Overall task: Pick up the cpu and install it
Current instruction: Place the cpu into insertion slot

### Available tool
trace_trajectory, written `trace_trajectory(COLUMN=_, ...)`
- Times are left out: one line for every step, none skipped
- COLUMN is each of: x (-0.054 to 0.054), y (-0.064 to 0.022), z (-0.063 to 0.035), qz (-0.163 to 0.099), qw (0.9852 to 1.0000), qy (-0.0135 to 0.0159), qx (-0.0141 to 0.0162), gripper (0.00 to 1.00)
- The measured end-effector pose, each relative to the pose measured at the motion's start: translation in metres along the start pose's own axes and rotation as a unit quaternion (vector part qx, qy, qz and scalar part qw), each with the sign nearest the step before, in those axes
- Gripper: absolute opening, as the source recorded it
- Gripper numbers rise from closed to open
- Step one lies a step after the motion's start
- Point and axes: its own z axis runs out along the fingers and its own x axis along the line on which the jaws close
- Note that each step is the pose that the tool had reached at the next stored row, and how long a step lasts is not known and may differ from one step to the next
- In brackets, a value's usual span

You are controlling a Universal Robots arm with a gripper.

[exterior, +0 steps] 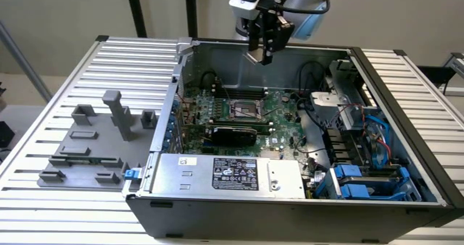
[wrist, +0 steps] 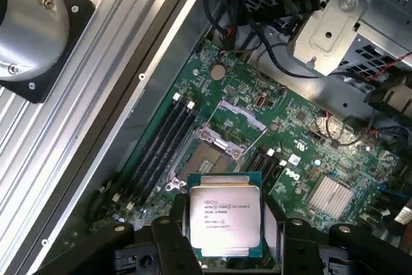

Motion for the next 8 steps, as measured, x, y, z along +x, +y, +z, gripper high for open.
trace_trajectory(x=0.000, y=-0.0001, z=0.0014, qz=0.009, qw=1.0000, qy=-0.0004, qx=0.0002, gripper=0.55)
trace_trajectory(x=0.000, y=-0.0002, z=0.0029, qz=0.018, qw=0.9998, qy=-0.0008, qx=0.0004, gripper=0.55)
trace_trajectory(x=0.000, y=-0.0002, z=0.0044, qz=0.027, qw=0.9996, qy=-0.0012, qx=0.0005, gripper=0.55)
trace_trajectory(x=0.000, y=-0.0003, z=0.0060, qz=0.037, qw=0.9993, qy=-0.0016, qx=0.0007, gripper=0.55)
trace_trajectory(x=0.000, y=-0.0003, z=0.0075, qz=0.046, qw=0.9990, qy=-0.0020, qx=0.0008, gripper=0.55)
trace_trajectory(x=0.000, y=-0.0004, z=0.0089, qz=0.055, qw=0.9985, qy=-0.0024, qx=0.0010, gripper=0.55)
trace_trajectory(x=0.000, y=-0.0005, z=0.0104, qz=0.063, qw=0.9980, qy=-0.0028, qx=0.0011, gripper=0.55)
trace_trajectory(x=0.000, y=-0.0005, z=0.0119, qz=0.073, qw=0.9974, qy=-0.0032, qx=0.0013, gripper=0.55)
